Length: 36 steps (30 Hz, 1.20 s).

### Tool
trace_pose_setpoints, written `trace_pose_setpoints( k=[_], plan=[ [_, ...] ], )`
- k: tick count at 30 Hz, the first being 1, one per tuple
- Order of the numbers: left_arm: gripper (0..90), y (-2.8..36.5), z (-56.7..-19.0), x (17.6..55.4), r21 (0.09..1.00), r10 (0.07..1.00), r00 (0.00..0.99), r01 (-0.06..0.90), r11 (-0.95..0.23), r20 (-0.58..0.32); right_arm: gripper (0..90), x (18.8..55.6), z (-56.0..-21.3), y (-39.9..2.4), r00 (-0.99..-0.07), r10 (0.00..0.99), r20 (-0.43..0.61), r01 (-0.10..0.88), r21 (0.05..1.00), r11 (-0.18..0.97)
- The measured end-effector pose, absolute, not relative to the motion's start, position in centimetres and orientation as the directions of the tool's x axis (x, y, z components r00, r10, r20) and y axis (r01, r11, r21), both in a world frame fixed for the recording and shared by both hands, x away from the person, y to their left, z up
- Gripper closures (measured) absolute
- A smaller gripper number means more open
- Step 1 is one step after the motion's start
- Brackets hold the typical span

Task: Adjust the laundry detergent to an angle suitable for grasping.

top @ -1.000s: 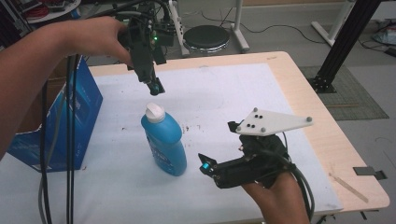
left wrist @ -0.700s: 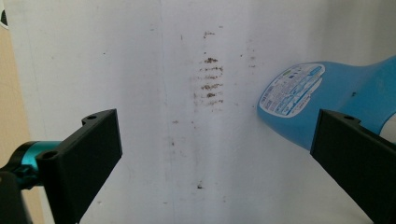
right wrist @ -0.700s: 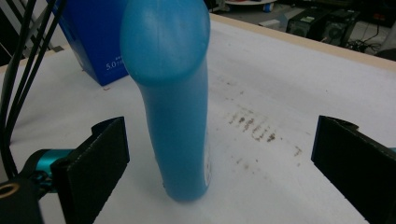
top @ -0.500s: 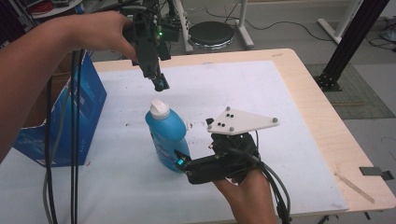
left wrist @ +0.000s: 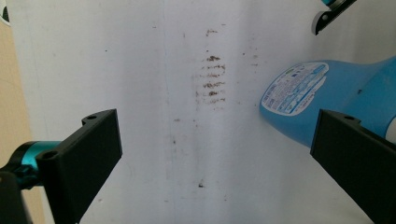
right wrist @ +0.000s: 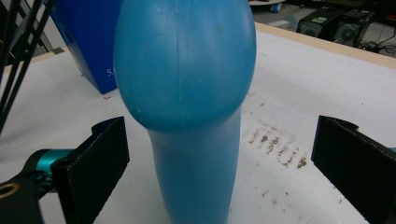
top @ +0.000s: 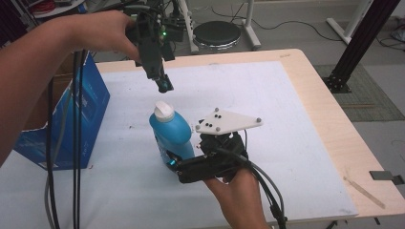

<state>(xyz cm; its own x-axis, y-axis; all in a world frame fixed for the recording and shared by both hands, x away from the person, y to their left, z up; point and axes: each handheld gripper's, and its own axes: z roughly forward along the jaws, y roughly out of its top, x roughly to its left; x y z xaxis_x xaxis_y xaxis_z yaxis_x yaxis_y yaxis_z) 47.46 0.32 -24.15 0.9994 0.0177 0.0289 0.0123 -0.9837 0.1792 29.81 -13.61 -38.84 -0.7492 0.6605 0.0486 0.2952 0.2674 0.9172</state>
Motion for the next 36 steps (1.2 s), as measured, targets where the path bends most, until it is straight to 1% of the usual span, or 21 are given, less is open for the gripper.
trace_pose_setpoints(
  k=[6, 10, 11, 12, 13, 20, 23, 24, 26, 28, 32, 36],
  plan=[
    [2.0, 0.3, -24.2, 47.5, 0.178, 0.021, 0.999, 0.015, -0.984, 0.029, 3.4, 30.4, -39.0, -12.7, -0.755, 0.653, 0.055, 0.299, 0.916, 0.268],
    [2.0, 0.4, -24.2, 47.6, 0.179, 0.019, 0.999, 0.014, -0.984, 0.028, 5.1, 30.7, -39.0, -11.9, -0.759, 0.65, 0.051, 0.297, 0.914, 0.275],
    [2.0, 0.4, -24.2, 47.6, 0.18, 0.021, 0.999, 0.015, -0.984, 0.03, 6.2, 30.7, -39.1, -11.8, -0.757, 0.651, 0.055, 0.303, 0.913, 0.275],
    [2.0, 0.4, -24.2, 47.6, 0.178, 0.02, 0.999, 0.014, -0.984, 0.031, 9.4, 30.8, -39.1, -11.8, -0.759, 0.648, 0.06, 0.307, 0.911, 0.275],
    [2.0, 0.5, -24.2, 47.6, 0.177, 0.022, 0.999, 0.016, -0.984, 0.031, 15.1, 30.9, -39.2, -11.8, -0.765, 0.641, 0.071, 0.31, 0.912, 0.269],
    [2.0, 0.6, -24.2, 47.6, 0.181, 0.026, 0.999, 0.019, -0.983, 0.034, 15.8, 31.1, -39.3, -11.6, -0.761, 0.644, 0.078, 0.314, 0.913, 0.261],
    [2.0, 0.6, -24.2, 47.6, 0.182, 0.024, 0.999, 0.018, -0.983, 0.035, 21.4, 31.1, -39.4, -11.5, -0.763, 0.643, 0.076, 0.315, 0.911, 0.267],
    [2.0, 0.6, -24.2, 47.6, 0.183, 0.027, 0.999, 0.02, -0.983, 0.035, 24.6, 31.1, -39.4, -11.5, -0.764, 0.641, 0.074, 0.314, 0.911, 0.269],
    [2.0, 0.6, -24.2, 47.6, 0.184, 0.026, 0.999, 0.019, -0.983, 0.035, 26.0, 31.1, -39.4, -11.4, -0.767, 0.637, 0.076, 0.309, 0.914, 0.263],
    [2.0, 0.7, -24.2, 47.6, 0.181, 0.024, 0.999, 0.018, -0.983, 0.036, 30.4, 31.0, -39.3, -11.4, -0.773, 0.631, 0.07, 0.298, 0.918, 0.263],
    [2.0, 0.8, -24.2, 47.6, 0.183, 0.029, 0.999, 0.022, -0.983, 0.036, 31.0, 31.1, -39.4, -11.3, -0.768, 0.637, 0.063, 0.297, 0.917, 0.268],
    [2.0, 0.8, -24.2, 47.6, 0.184, 0.029, 0.999, 0.022, -0.983, 0.035, 34.2, 31.0, -39.4, -11.2, -0.765, 0.641, 0.061, 0.297, 0.917, 0.267]
  ],
)
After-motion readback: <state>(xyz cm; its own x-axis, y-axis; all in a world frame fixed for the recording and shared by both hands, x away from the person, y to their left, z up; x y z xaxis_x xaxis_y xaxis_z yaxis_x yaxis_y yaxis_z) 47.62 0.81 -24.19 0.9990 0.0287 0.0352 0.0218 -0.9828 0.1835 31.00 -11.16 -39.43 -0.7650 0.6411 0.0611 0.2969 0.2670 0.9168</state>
